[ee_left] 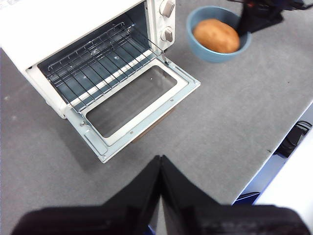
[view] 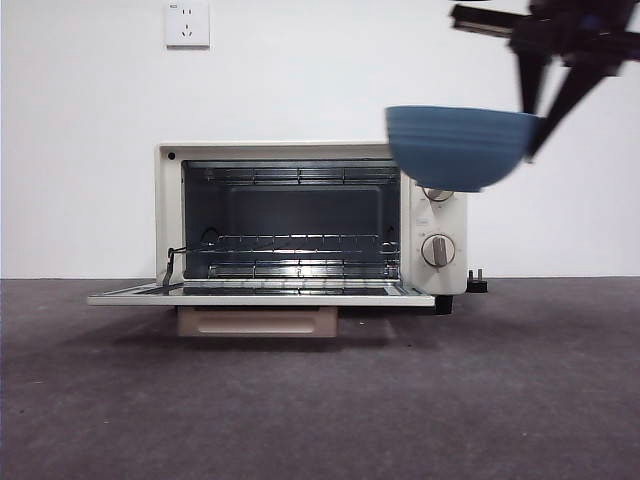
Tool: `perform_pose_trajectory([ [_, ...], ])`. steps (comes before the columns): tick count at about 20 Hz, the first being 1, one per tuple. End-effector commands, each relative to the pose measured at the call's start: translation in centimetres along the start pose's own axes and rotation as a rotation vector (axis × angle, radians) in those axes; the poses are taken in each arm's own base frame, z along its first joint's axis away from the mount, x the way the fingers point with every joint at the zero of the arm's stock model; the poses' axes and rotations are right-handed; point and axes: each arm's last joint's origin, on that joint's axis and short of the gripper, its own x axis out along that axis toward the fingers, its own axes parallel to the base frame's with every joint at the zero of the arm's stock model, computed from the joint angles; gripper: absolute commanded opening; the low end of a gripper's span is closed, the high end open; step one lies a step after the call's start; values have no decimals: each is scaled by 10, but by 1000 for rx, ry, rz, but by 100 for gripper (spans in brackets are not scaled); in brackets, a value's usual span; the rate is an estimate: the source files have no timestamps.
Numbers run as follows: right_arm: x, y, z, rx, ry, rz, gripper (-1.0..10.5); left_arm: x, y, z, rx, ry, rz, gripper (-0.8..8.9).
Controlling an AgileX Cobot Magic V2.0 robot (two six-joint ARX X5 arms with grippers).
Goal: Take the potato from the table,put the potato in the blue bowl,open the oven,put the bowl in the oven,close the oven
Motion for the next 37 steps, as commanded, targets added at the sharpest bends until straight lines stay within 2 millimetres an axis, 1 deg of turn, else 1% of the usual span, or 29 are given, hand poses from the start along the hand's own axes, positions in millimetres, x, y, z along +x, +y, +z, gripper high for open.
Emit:
perform_pose_trajectory([
  [1, 11, 23, 11, -7, 10, 9, -12, 0, 0, -1, 7, -2, 1, -5],
  [4, 30, 51, 28, -17, 51, -29, -12, 0, 0, -1, 7, -2, 1, -5],
  [6, 43, 65, 37, -15, 77, -64, -12, 0, 0, -1, 8, -2, 1, -5],
  [10, 58, 87, 49, 27, 82, -60, -12, -1, 0, -1, 8, -4, 1, -5],
  [13, 69, 100, 53, 60, 83, -57, -12, -1, -1, -1, 8, -4, 1, -5],
  [17, 89, 107, 52, 99, 93, -65, -13, -1, -1, -1, 8, -4, 1, -5],
  [20, 98, 113, 55, 163, 87, -26, -13, -1, -1, -1, 8, -4, 1, -5],
  [22, 99, 115, 57, 205, 67, -4, -13, -1, -1, -1, 8, -4, 1, -5],
  [25, 100, 115, 58, 234, 45, -15, -13, -1, -1, -1, 8, -4, 1, -5],
  [32, 114, 118, 62, 286, 22, 10, -12, -1, -1, -1, 8, -3, 0, -5],
  [37, 114, 116, 65, 291, 0, 5, -12, -1, -1, -1, 12, -4, -6, -5],
])
